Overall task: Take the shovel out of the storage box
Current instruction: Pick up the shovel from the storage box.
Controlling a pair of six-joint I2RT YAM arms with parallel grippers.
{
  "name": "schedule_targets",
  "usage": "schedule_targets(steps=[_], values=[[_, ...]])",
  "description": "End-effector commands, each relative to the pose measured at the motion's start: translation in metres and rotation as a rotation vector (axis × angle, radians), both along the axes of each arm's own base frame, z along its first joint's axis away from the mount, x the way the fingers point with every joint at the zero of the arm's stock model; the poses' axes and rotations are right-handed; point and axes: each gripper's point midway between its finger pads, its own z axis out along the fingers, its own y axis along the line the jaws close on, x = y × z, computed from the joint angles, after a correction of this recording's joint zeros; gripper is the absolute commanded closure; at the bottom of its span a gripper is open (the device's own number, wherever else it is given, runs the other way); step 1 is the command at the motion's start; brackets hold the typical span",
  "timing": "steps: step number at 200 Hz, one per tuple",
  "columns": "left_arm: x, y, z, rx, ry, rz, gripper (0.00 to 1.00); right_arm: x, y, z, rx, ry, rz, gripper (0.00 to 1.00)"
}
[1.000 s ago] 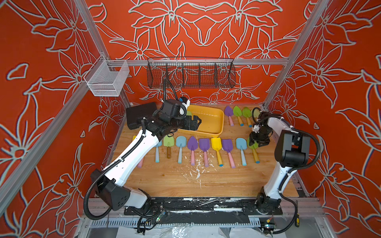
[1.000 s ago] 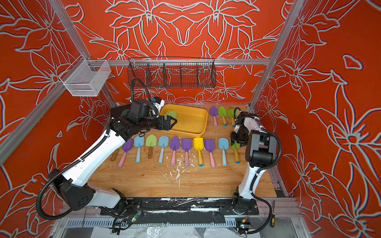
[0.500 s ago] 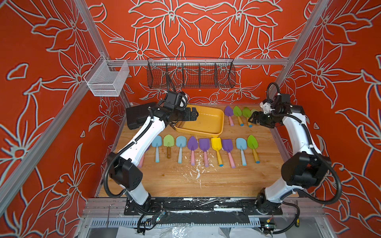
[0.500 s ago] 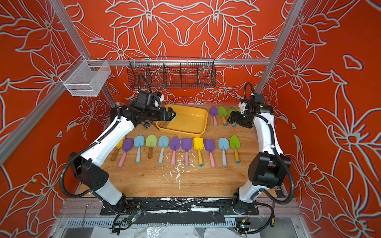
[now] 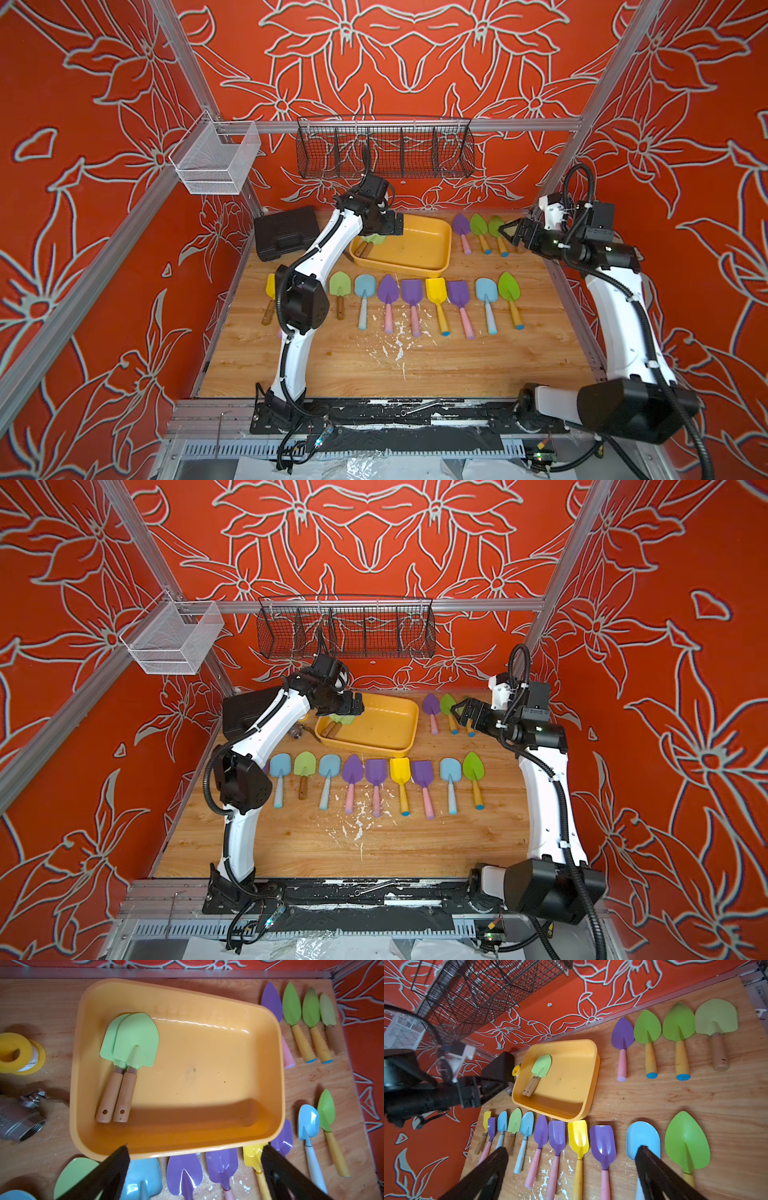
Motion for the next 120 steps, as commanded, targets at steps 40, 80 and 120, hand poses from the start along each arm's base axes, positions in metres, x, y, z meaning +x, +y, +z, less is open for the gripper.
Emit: schedule_targets(steps=[40, 80, 120], values=[[0.017, 0.034, -0.052, 0.226, 0.068, 0.046, 0.04, -0.036, 0.027, -0.017, 0.061, 0.061, 0.073, 0.02], [0.028, 0.049, -0.093, 0.350, 0.095, 0.013, 0.08, -0.041, 0.043, -0.031, 0.083, 0.102, 0.088, 0.02], [0.032, 0.053, -0.122, 0.350, 0.133, 0.014, 0.17, -0.040, 0.063, -0.037, 0.064, 0.133, 0.129, 0.03]])
